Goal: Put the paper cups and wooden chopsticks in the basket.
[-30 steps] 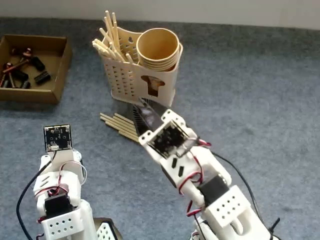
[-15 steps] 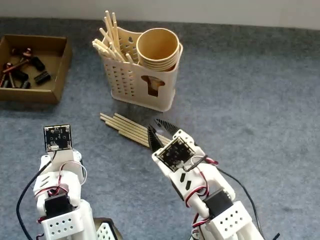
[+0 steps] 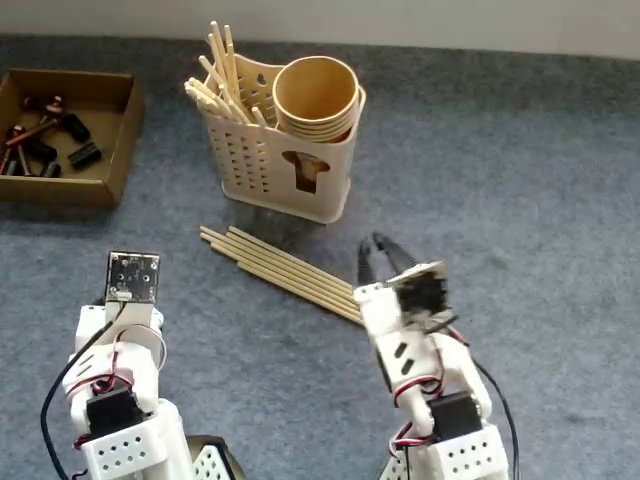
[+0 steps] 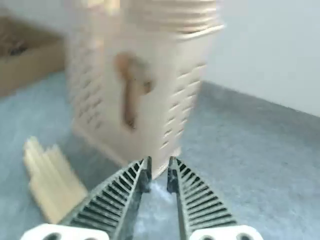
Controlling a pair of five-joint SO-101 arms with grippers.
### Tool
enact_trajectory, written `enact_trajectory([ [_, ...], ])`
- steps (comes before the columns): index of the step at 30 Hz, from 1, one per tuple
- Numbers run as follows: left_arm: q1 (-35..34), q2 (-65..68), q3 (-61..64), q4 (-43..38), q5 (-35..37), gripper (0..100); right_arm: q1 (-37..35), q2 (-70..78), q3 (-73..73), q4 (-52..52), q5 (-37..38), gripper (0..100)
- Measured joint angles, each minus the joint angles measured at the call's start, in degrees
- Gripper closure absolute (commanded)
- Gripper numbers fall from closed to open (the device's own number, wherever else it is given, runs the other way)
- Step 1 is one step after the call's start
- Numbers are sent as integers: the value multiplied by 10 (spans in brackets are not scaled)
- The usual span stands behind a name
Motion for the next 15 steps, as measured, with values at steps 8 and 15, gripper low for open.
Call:
enact_trajectory([
  [8,64,-2,-117,77,-45,958,147,-11,0,0,-203,926],
  [15,148,4,-218,151,-109,958,215,-12,0,-64,-238,926],
])
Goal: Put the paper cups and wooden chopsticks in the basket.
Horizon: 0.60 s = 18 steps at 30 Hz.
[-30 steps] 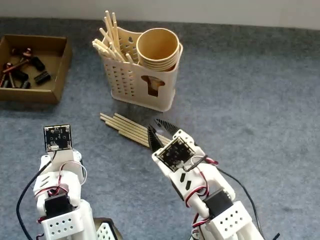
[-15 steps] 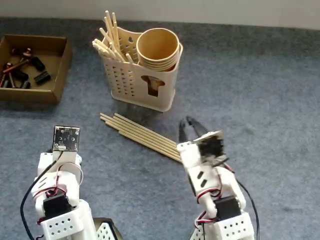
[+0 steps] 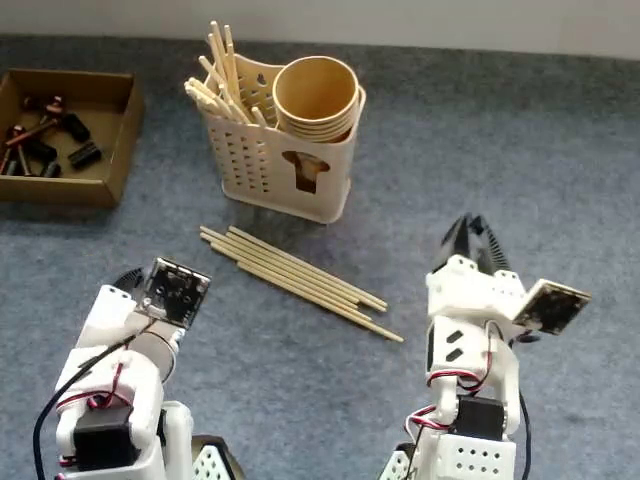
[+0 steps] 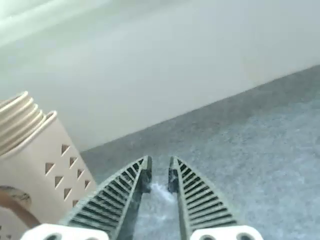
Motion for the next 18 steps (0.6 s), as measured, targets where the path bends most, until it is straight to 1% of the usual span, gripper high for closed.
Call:
enact_trajectory([
  [4,43,62,-47,32,-35,955,13,0,0,-17,-4,926],
  [9,112,200,-125,66,-88,947,31,0,0,-18,-4,926],
  [12,154,285,-170,70,-117,896,34,0,0,-19,-4,926],
  [18,208,446,-219,70,-178,892,47,0,0,-21,-4,926],
])
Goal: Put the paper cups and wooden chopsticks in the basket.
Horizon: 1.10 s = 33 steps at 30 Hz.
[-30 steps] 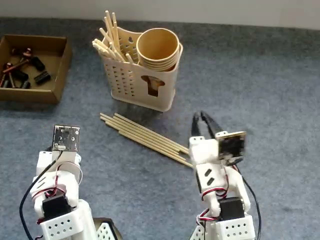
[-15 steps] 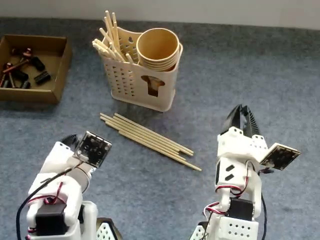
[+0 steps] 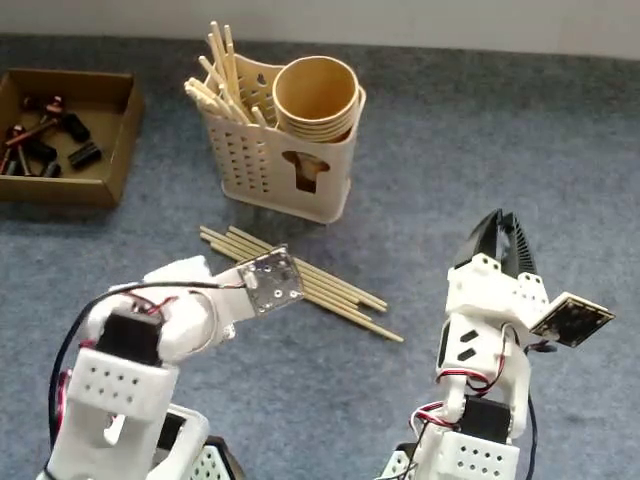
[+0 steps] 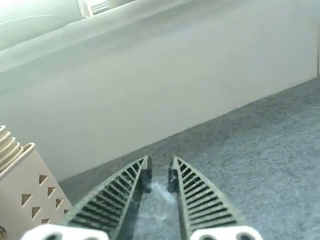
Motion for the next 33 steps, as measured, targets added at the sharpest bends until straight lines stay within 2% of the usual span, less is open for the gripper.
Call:
enact_trajectory([
  [5,40,111,-38,-1,-42,892,-1,0,0,0,0,926],
  [18,117,393,-131,-92,-47,893,2,0,0,-2,0,926],
  [22,133,480,-178,-101,-47,893,25,0,0,-2,0,926],
  [33,151,659,-309,-103,-53,911,30,0,0,-2,0,926],
])
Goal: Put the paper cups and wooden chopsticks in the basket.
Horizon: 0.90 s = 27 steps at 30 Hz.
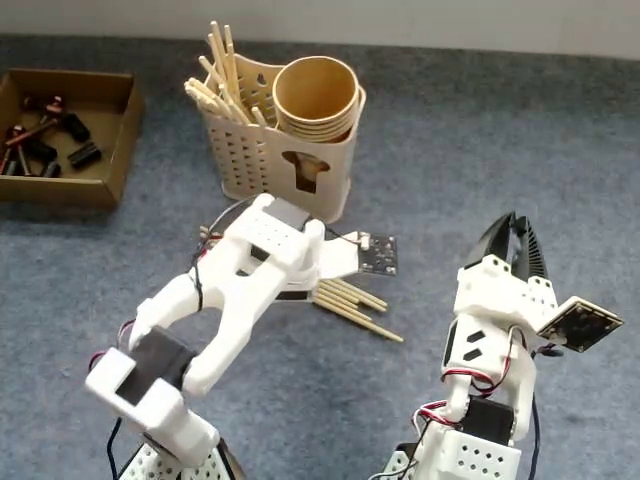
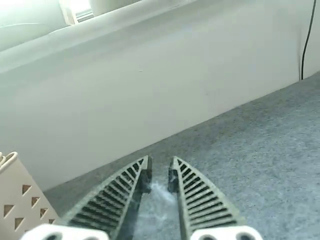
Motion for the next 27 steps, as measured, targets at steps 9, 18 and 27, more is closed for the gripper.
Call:
enact_trajectory([
  [9,0,37,-11,-29,-14,919,0,0,0,0,0,926],
  [18,0,37,-11,-56,-14,919,0,0,0,0,0,926],
  [27,3,91,-45,-56,-13,923,0,0,0,0,0,926],
])
